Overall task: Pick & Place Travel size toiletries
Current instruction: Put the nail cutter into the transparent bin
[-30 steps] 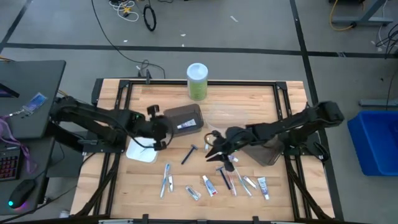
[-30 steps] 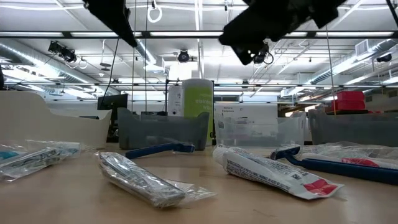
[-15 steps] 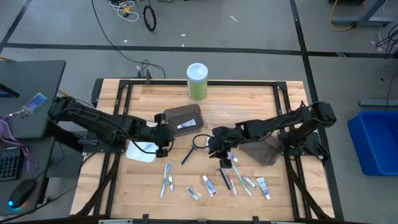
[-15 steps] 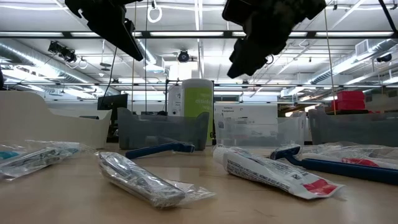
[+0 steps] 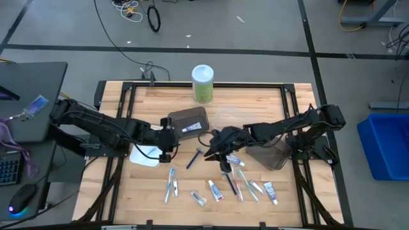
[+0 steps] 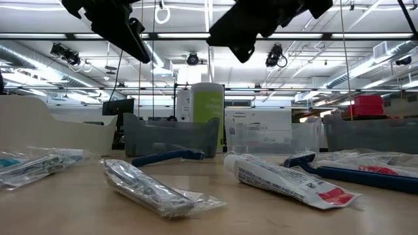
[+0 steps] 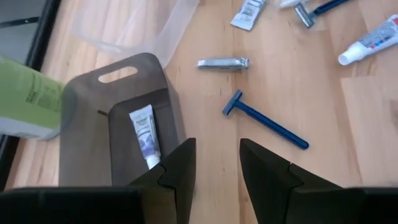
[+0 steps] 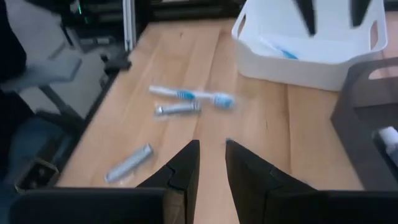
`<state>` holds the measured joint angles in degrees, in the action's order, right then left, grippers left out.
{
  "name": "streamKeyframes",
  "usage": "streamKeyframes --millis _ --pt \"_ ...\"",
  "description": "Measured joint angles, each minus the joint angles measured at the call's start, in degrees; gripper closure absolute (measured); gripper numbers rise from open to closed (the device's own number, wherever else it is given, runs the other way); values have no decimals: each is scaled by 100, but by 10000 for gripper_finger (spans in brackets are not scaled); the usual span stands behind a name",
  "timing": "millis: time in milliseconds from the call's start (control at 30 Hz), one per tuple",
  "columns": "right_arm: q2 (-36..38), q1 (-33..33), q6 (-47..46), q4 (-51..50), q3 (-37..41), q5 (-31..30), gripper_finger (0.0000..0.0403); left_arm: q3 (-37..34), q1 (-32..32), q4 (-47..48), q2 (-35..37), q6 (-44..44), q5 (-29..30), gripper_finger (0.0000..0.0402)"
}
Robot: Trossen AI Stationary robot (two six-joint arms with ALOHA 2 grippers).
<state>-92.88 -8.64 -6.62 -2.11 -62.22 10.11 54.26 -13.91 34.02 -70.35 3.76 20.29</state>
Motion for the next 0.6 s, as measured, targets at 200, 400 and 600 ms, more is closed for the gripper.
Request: streamKeyframes --millis 200,400,600 --pt "-2 0 -307 435 0 6 317 -7 0 373 -2 -16 -50 270" --pt "-2 0 -756 699 0 212 316 -20 -11 1057 90 171 -52 270" --pt "-2 41 -190 228 1 163 316 -331 -95 106 374 -317 -150 270"
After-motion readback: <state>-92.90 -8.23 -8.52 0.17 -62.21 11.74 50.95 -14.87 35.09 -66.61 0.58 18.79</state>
